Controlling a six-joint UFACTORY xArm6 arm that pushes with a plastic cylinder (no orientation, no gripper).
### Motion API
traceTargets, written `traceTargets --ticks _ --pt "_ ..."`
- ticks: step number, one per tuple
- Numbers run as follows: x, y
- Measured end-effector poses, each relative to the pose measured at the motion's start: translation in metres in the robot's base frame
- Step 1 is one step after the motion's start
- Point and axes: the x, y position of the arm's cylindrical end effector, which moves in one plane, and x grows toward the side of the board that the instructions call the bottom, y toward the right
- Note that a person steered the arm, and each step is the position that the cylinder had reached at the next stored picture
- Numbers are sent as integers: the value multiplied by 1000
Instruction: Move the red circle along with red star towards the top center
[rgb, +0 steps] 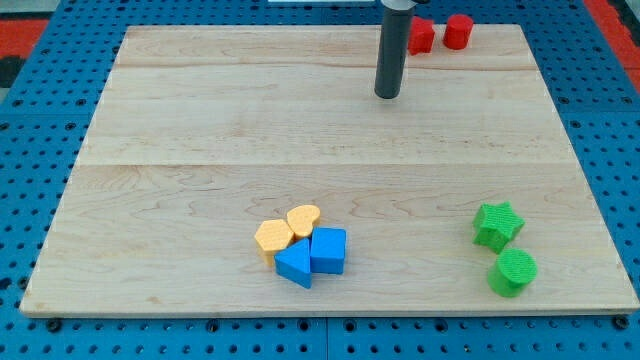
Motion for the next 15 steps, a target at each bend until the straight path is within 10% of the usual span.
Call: traceTargets --ticks 7,15 --pt "-2 6" --pt "-29 183"
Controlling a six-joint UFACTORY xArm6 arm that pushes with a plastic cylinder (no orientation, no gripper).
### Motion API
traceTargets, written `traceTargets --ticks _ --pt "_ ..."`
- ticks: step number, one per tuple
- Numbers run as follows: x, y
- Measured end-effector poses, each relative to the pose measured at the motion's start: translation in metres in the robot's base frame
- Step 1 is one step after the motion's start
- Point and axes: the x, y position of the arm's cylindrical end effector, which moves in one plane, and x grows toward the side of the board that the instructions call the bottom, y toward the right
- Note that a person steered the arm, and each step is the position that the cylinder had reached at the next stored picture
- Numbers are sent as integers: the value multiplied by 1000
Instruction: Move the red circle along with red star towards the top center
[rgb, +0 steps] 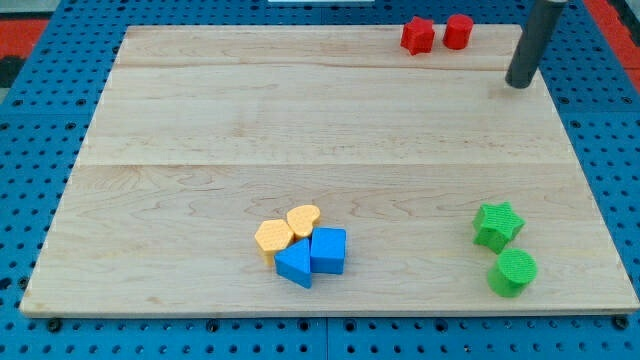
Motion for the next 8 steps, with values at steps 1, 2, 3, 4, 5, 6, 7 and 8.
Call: traceTargets --ticks 1,2,3,4,5,6,7,8 --pt "-60 3" --pt "-89 2" --pt "-92 2" --pt "-78 2" --pt "-77 2" --pt "-77 2" --pt "-77 2" --pt "-80 2"
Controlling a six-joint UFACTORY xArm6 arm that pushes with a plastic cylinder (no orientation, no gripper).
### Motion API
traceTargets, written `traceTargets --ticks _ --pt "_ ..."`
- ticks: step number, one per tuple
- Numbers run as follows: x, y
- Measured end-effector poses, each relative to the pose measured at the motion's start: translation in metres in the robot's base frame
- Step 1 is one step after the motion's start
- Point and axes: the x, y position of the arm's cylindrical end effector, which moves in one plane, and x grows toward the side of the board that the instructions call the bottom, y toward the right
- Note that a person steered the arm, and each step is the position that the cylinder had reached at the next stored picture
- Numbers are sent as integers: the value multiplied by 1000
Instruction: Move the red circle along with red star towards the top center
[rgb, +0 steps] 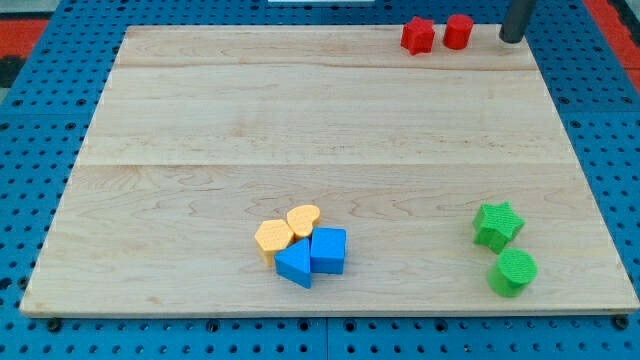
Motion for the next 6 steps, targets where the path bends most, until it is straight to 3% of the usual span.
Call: traceTargets --ticks 2,5,6 --pt "-7 -8" --pt "-10 -116" --pt "-12 -118"
